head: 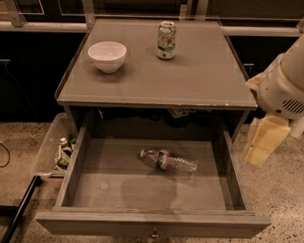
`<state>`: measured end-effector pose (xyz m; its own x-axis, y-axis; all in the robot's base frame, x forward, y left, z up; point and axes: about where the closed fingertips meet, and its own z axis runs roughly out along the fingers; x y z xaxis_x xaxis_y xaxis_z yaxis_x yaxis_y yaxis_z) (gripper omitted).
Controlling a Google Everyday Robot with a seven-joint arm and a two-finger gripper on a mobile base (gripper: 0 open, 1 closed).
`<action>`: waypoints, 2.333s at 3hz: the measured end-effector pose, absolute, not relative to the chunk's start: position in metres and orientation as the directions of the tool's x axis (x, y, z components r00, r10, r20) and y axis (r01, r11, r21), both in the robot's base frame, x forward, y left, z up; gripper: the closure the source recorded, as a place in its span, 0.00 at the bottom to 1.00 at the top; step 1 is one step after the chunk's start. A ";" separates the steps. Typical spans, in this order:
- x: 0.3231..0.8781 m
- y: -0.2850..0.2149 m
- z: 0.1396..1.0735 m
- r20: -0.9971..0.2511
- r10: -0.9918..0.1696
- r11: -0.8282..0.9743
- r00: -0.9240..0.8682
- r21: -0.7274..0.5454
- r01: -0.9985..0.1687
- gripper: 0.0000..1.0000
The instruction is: Pick water bottle from top drawer and place on counter
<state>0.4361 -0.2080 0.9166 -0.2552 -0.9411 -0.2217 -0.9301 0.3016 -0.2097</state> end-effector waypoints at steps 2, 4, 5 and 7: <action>0.449 -0.196 0.807 -0.278 -0.933 0.280 -0.231 -0.151 -0.948 0.00; 0.458 -0.185 0.756 -0.283 -0.930 0.271 -0.235 -0.096 -0.958 0.00; 0.464 -0.181 0.737 -0.364 -0.899 0.298 -0.243 -0.101 -0.949 0.00; 0.499 -0.139 0.667 -0.562 -0.801 0.312 -0.206 -0.099 -0.945 0.00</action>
Offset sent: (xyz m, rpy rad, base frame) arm 0.0276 0.0190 -0.1751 0.1159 0.0792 0.0563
